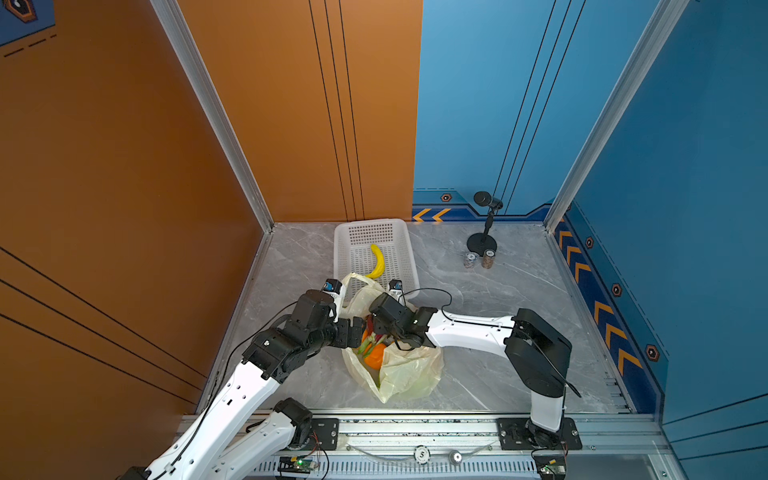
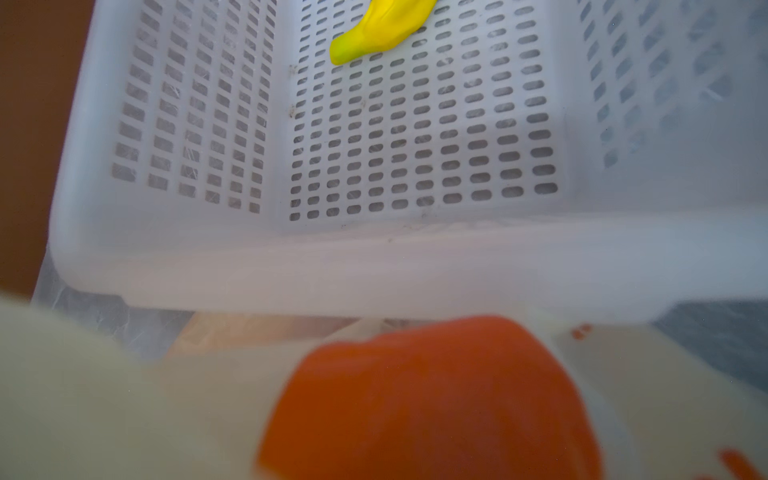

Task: Untie the knot of the plastic bag and take out the fruit
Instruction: 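Hold the rim with the left gripper while the right grasps the dragon fruit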

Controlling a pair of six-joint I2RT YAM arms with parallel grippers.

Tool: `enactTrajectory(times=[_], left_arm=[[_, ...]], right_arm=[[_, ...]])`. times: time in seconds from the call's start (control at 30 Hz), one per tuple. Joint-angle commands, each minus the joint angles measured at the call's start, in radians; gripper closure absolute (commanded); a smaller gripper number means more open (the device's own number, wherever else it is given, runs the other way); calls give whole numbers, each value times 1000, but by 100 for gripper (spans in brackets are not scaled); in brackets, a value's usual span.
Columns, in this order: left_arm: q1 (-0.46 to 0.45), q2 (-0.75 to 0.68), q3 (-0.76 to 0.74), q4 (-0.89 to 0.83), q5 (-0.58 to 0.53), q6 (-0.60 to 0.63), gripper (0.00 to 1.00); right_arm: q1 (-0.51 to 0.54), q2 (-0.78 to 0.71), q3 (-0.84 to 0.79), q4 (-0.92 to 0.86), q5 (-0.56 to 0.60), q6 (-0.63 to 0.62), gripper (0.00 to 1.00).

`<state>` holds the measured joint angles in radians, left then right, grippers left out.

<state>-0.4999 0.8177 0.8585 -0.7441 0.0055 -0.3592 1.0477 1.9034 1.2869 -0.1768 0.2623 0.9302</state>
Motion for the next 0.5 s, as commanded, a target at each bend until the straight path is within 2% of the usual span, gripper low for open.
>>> enactTrajectory(times=[0.0, 0.2, 0.3, 0.47], left_arm=[[37, 25, -6, 37, 31, -4, 4], [80, 59, -6, 49, 43, -2, 4], [93, 68, -8, 50, 41, -1, 8], [107, 81, -3, 62, 38, 0, 9]], right_arm=[[0, -38, -38, 17, -43, -25, 57], [17, -103, -61, 5, -43, -75, 62], [22, -144, -85, 4, -45, -83, 62], [36, -228, -133, -6, -63, -125, 63]])
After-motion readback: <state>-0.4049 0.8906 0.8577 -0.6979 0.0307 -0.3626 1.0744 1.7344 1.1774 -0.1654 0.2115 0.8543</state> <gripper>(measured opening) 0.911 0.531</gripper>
